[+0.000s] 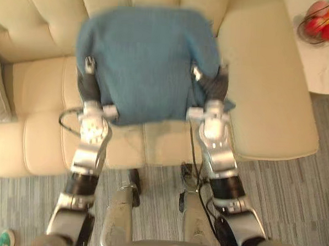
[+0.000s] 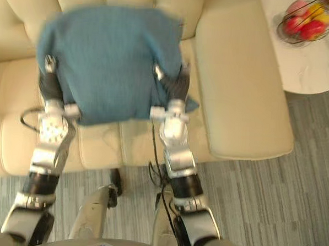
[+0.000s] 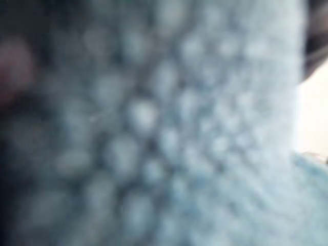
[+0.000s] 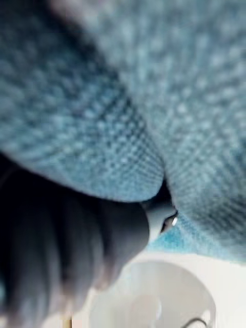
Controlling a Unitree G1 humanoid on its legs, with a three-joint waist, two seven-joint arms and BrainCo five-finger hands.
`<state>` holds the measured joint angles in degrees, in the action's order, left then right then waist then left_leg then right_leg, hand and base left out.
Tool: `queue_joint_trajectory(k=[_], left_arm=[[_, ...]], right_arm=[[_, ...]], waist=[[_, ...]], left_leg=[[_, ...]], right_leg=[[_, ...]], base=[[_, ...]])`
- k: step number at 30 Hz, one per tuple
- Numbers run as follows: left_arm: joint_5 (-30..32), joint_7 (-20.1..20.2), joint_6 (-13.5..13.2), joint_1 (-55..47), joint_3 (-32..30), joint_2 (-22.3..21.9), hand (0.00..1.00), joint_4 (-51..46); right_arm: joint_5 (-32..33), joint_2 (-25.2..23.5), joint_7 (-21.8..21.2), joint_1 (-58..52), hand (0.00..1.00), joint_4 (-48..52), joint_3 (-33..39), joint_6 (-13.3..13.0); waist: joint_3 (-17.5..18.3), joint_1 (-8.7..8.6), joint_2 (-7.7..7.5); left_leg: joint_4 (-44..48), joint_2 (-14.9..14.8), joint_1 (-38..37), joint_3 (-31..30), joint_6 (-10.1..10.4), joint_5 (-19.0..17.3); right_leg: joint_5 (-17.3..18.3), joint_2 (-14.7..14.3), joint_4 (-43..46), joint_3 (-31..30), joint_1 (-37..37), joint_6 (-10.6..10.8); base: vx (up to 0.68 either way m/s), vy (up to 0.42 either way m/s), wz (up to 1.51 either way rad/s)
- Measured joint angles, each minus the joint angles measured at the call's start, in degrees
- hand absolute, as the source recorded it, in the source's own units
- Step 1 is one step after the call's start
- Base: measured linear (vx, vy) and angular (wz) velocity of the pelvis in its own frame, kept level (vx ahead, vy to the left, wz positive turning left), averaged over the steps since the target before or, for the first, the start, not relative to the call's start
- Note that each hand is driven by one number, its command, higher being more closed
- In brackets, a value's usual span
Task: Pick up cushions and gather them together orderly.
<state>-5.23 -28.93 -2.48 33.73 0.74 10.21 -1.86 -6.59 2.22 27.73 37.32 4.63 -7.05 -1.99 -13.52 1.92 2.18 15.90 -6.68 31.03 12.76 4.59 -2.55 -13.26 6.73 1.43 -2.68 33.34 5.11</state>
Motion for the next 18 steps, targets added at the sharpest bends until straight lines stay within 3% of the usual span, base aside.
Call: queue_joint_trajectory(k=[5,6,13,15,18], left_arm=[[3.7,-4.6,-1.2,21.1,-0.2,5.0,1.0,5.8],[4.3,-4.8,-1.3,25.6,-0.5,6.0,0.0,8.7],[4.5,-6.3,-1.0,49.2,-0.4,9.5,0.0,25.0],[4.4,-7.1,0.0,53.4,-0.7,9.3,0.0,27.7],[4.3,-7.4,1.5,54.6,-2.0,8.7,0.0,28.6]], right_arm=[[-7.4,-1.5,7.0,18.1,1.0,-2.9,6.2,-0.1],[-7.4,-1.5,8.1,22.3,0.0,-5.3,7.7,-0.1],[-7.4,-0.6,16.7,41.7,0.0,-15.9,13.9,1.3],[-7.0,-0.1,19.1,46.0,0.0,-17.9,15.6,2.4],[-5.2,0.8,19.4,48.1,0.0,-19.4,16.6,2.6]], waist=[[-1.9,0.47,0.28],[-2.6,0.33,0.36],[-5.2,-0.13,0.3],[-5.3,-0.09,0.28],[-5.7,0.03,0.24]], left_leg=[[-8.0,1.5,2.0,-2.2,0.6,6.2],[-9.8,1.7,2.0,-2.8,0.7,7.4],[-20.2,2.2,5.4,-4.7,1.1,14.7],[-20.3,1.9,8.1,-5.0,1.2,15.3],[-20.3,1.6,10.7,-5.6,1.4,15.6]], right_leg=[[-1.8,0.5,-1.8,2.3,3.3,-0.9],[-2.5,0.6,-2.6,2.8,3.5,-0.9],[-5.2,0.2,-6.0,4.8,8.7,-1.7],[-5.7,0.0,-6.0,5.6,11.1,-1.9],[-5.7,-0.2,-6.0,6.6,13.3,-1.9]], base=[[-0.03,-0.016,0.32],[-0.04,-0.018,0.18],[-0.05,-0.026,0.14],[-0.03,-0.008,0.16],[0.0,0.016,0.13]])
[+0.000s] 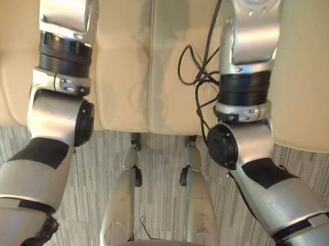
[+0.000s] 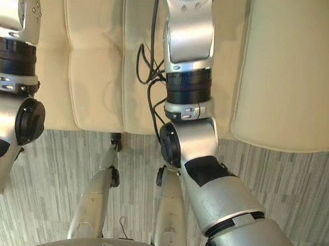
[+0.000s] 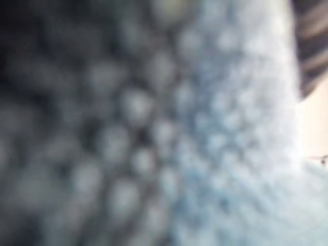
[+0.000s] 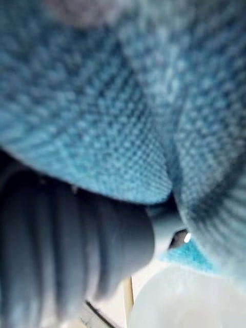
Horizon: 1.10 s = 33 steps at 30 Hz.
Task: Pick up cushions and gather them together orderly.
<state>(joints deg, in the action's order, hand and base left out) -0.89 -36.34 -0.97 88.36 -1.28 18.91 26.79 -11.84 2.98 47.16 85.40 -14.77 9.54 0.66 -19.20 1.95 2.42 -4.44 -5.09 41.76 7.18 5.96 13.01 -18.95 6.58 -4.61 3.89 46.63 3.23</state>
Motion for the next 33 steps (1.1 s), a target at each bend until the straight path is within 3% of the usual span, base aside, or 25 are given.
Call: queue_joint_trajectory(k=[8,15,19,21,23,27,33], left_arm=[[-1.6,3.9,1.3,0.6,-6.0,-2.3,0.0,7.0],[-1.8,6.1,1.6,-8.1,-8.5,-4.0,0.0,5.7],[-3.3,6.6,1.6,-19.0,-9.8,-6.9,0.0,2.3],[-4.2,6.6,1.5,-22.8,-9.9,-8.1,0.0,0.1],[-6.3,6.1,-0.3,-25.0,-9.9,-8.6,0.0,-3.5],[-12.8,5.9,-2.0,-25.8,-9.9,-8.2,0.0,-4.5],[-14.8,6.0,-2.8,-27.7,-9.8,-7.0,0.0,-6.4]], right_arm=[[9.5,5.7,-6.9,1.2,0.0,-8.5,-0.4,0.5],[9.7,7.5,-12.1,-6.0,0.0,-10.4,-2.7,2.4],[9.1,7.3,-13.1,-13.3,0.0,-2.5,-2.7,3.0],[8.3,7.1,-13.3,-16.4,0.0,1.1,-2.5,3.0],[8.0,7.0,-13.2,-19.8,0.0,3.3,-1.9,3.1],[8.8,6.7,-12.1,-23.4,0.0,6.0,-0.9,3.3],[9.9,7.4,-11.4,-24.6,0.0,10.5,0.5,2.3]], waist=[[-1.0,0.63,0.03],[-1.6,0.29,-0.14],[-3.3,-0.28,-0.48],[-3.9,-0.64,-1.53],[-5.0,-1.01,-2.67],[-5.0,-1.19,-2.69],[-5.0,-1.39,-2.7]], left_leg=[[0.0,-0.6,6.9,-1.5,0.4,0.7],[0.0,-1.0,11.2,-2.1,0.7,1.1],[0.0,-1.5,11.8,-2.0,0.8,1.1],[0.0,-1.7,12.3,-1.5,0.9,1.0],[0.0,-1.9,12.6,-1.0,0.9,1.0],[0.0,-2.2,12.6,-0.8,1.0,1.1],[0.0,-2.6,12.1,-0.4,1.1,1.1]], right_leg=[[0.0,0.0,0.0,2.3,5.7,0.0],[0.0,-0.3,0.0,3.1,9.5,0.0],[0.0,-0.8,0.0,3.0,10.2,0.0],[0.0,-1.0,0.0,2.8,11.0,0.0],[0.0,-1.2,0.0,2.4,11.6,0.0],[0.0,-1.5,0.0,2.2,11.7,0.0],[0.0,-2.0,0.0,1.7,11.4,-0.1]], base=[[0.04,0.036,0.1],[0.04,0.047,0.03],[0.03,0.035,-0.05],[0.02,0.015,-0.09],[0.01,0.01,-0.08],[-0.01,0.009,-0.03],[-0.01,0.009,-0.05]])
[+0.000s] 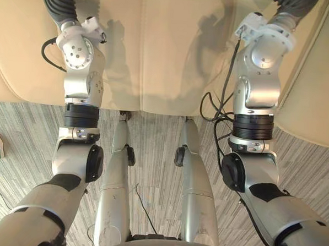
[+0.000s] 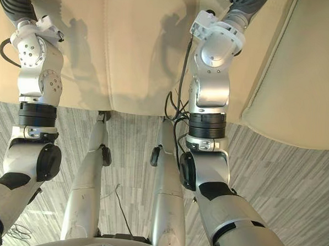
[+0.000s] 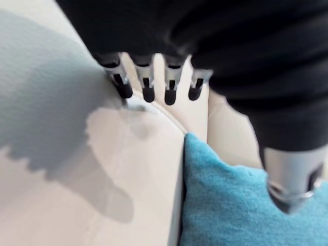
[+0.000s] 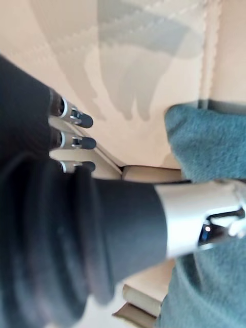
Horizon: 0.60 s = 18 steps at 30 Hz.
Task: Pick up cushions and gather them together orderly.
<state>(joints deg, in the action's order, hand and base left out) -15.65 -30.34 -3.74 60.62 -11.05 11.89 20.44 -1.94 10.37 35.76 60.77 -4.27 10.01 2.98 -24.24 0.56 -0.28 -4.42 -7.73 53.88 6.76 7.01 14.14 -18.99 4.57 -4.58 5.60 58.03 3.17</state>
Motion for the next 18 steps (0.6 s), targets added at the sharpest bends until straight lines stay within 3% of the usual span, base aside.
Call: queue_joint_trajectory(k=[13,18], left_arm=[[2.5,2.6,0.3,-6.5,-0.1,2.9,0.0,-8.9],[3.5,4.9,0.1,-20.0,0.0,2.2,0.0,-16.3]], right_arm=[[0.3,2.4,-2.0,-9.8,0.0,3.8,2.6,-0.6],[-0.8,2.8,-5.5,-22.2,0.0,10.2,1.9,-0.8]], waist=[[0.0,-0.33,-0.03],[0.0,-0.21,-0.03]], left_leg=[[2.3,-1.2,-4.4,0.5,0.5,-0.5],[8.1,-1.7,-10.9,-0.5,0.6,-4.1]], right_leg=[[0.0,-0.9,1.5,0.1,-4.7,0.0],[5.9,-0.6,10.2,0.9,-10.3,-1.1]], base=[[-0.01,0.011,-0.02],[-0.07,-0.033,0.07]])
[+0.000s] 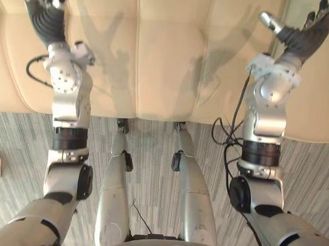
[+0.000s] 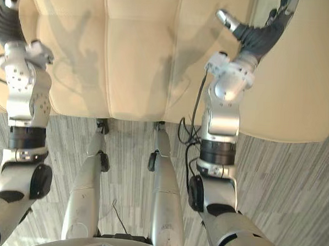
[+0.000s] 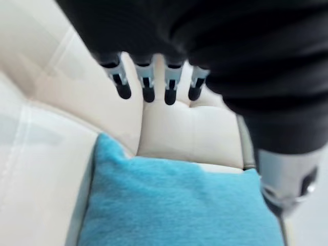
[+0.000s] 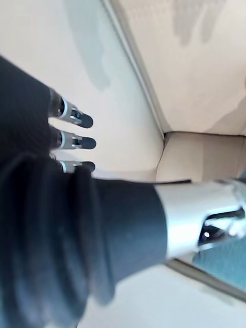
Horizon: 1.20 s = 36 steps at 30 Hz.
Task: Pick up cushions and gather them together orderly.
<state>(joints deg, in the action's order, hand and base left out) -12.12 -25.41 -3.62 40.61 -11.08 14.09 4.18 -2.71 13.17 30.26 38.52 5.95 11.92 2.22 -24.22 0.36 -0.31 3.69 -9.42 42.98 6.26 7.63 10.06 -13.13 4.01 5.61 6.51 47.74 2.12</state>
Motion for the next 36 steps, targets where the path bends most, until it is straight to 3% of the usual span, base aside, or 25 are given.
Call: queue_joint_trajectory(k=[3,7,9,11,15,19,24,36], left_arm=[[0.0,2.2,-1.2,-9.5,-0.2,-1.0,0.0,-5.0],[0.0,5.9,-1.4,-23.7,-0.6,-5.4,0.0,-5.6],[0.0,8.1,-1.3,-30.1,-0.6,-8.4,0.0,-4.0],[0.0,11.0,-0.7,-36.5,-0.5,-10.9,0.0,1.5],[3.8,15.0,0.3,-44.0,-0.1,-11.2,0.0,14.8],[6.8,16.8,1.4,-44.6,-0.9,-11.1,0.0,31.3],[9.9,17.5,2.7,-46.0,-4.7,-11.1,0.0,43.3],[13.6,18.2,3.5,-49.0,-4.8,-10.7,0.0,50.7]], right_arm=[[0.0,0.1,-2.7,-10.6,0.0,4.5,0.0,-1.2],[-0.1,-2.6,-7.6,-23.5,0.0,4.3,-1.8,-1.4],[0.0,-4.8,-10.4,-29.7,0.0,3.3,-2.4,-1.5],[0.0,-7.4,-13.7,-35.6,0.0,-3.2,-2.5,-2.1],[-0.1,-10.3,-18.3,-43.2,0.0,-17.5,-2.3,-2.5],[-1.2,-10.8,-21.6,-44.0,0.0,-37.2,-1.4,-1.9],[-1.0,-11.5,-22.3,-43.8,0.0,-50.1,5.3,-1.6],[-1.0,-11.4,-22.7,-45.0,0.0,-58.7,7.4,-0.8]], waist=[[0.1,0.45,-0.11],[0.7,0.83,-0.39],[2.9,0.76,-0.33],[7.7,0.58,-0.44],[15.1,1.17,-0.66],[18.3,0.58,-0.97],[19.8,-0.48,-0.87],[21.2,-1.0,-1.44]], left_leg=[[1.0,-0.1,-4.9,0.4,-0.2,-1.7],[-0.9,-0.2,-12.7,1.6,-0.4,-2.1],[-1.1,-0.2,-15.8,1.7,-0.6,-2.5],[-1.1,-0.4,-20.3,2.3,-0.3,-3.8],[-0.4,-1.0,-28.6,4.8,-0.1,-7.7],[-0.8,-0.6,-34.5,5.3,0.0,-9.4],[-1.8,0.4,-39.7,6.5,-0.1,-10.9],[-2.4,1.8,-46.1,8.1,-0.2,-13.0]], right_leg=[[4.5,0.9,3.4,2.3,-3.9,-0.1],[5.2,1.5,3.1,4.0,-10.9,0.0],[5.9,1.5,3.0,4.4,-13.8,0.0],[6.7,1.0,2.5,4.5,-18.3,0.3],[7.0,0.1,-1.4,2.8,-27.3,0.8],[5.7,-0.3,-6.2,1.9,-34.5,1.3],[4.0,0.1,-10.4,0.3,-40.2,2.0],[4.2,0.8,-10.6,-3.4,-44.1,3.0]], base=[[-0.03,-0.026,0.09],[0.04,-0.018,-0.04],[0.1,-0.036,-0.01],[0.14,-0.035,-0.1],[0.16,0.007,-0.28],[0.09,0.042,-0.12],[0.04,0.034,-0.16],[-0.01,0.011,-0.13]])
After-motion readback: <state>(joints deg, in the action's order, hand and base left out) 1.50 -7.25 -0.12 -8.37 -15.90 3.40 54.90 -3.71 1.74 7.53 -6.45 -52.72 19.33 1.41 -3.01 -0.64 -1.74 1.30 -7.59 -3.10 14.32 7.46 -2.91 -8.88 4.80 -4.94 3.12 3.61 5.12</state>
